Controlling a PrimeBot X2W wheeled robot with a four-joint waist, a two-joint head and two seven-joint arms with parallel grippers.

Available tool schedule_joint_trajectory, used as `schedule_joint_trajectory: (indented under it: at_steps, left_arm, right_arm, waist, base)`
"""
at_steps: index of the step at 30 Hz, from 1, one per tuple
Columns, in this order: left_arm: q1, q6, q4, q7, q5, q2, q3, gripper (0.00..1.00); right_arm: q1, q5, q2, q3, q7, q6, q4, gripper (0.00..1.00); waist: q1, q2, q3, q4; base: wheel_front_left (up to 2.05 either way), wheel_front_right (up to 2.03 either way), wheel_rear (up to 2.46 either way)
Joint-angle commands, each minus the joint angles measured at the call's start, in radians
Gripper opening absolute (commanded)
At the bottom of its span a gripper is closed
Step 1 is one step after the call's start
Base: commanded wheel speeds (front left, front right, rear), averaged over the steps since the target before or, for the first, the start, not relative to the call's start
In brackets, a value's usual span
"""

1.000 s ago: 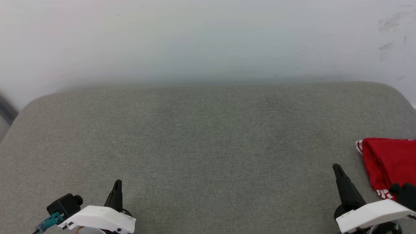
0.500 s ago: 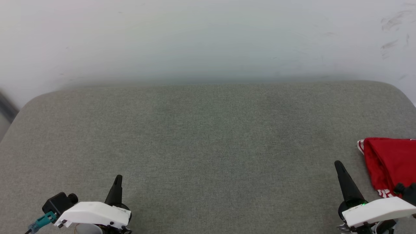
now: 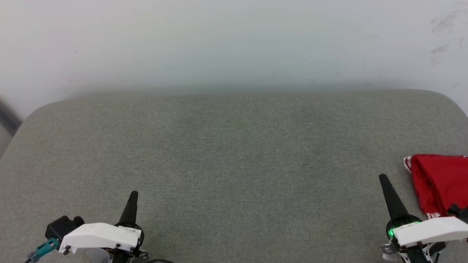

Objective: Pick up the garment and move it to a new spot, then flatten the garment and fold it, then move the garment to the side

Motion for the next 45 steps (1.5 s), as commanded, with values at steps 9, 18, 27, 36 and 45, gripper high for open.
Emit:
schedule_joint_trajectory:
  at_steps: [9, 18, 27, 36, 45]
  left_arm:
    - [-0.033, -0.033, -0.001, 0.028, -0.076, -0.019, 0.040, 0.00]
    - [-0.040, -0.057, 0.004, 0.050, -0.138, -0.036, 0.070, 0.00]
    - [-0.048, -0.080, 0.009, 0.070, -0.195, -0.054, 0.097, 0.00]
    - [-0.051, -0.100, 0.014, 0.090, -0.248, -0.069, 0.121, 0.00]
    - [-0.058, -0.119, 0.018, 0.109, -0.298, -0.085, 0.144, 0.00]
  right_arm:
    - [-0.036, 0.107, -0.005, -0.008, 0.006, 0.000, 0.016, 0.00]
    - [-0.049, 0.192, -0.004, -0.013, 0.011, 0.000, 0.035, 0.00]
    - [-0.059, 0.272, -0.003, -0.019, 0.015, 0.000, 0.051, 0.00]
    - [-0.074, 0.346, -0.002, -0.024, 0.018, 0.000, 0.068, 0.00]
    - [-0.081, 0.414, -0.002, -0.029, 0.021, 0.000, 0.082, 0.00]
  waist:
    - [0.0000, 0.0000, 0.004, 0.002]
    - [0.0000, 0.0000, 0.009, 0.005]
    - [0.0000, 0.0000, 0.013, 0.007]
    - [0.0000, 0.0000, 0.017, 0.010]
    - [0.0000, 0.0000, 0.022, 0.012]
  base:
    - [0.00, 0.00, 0.00]
    - [0.00, 0.00, 0.00]
    - [0.00, 0.00, 0.00]
    - [0.00, 0.00, 0.00]
    - [0.00, 0.00, 0.00]
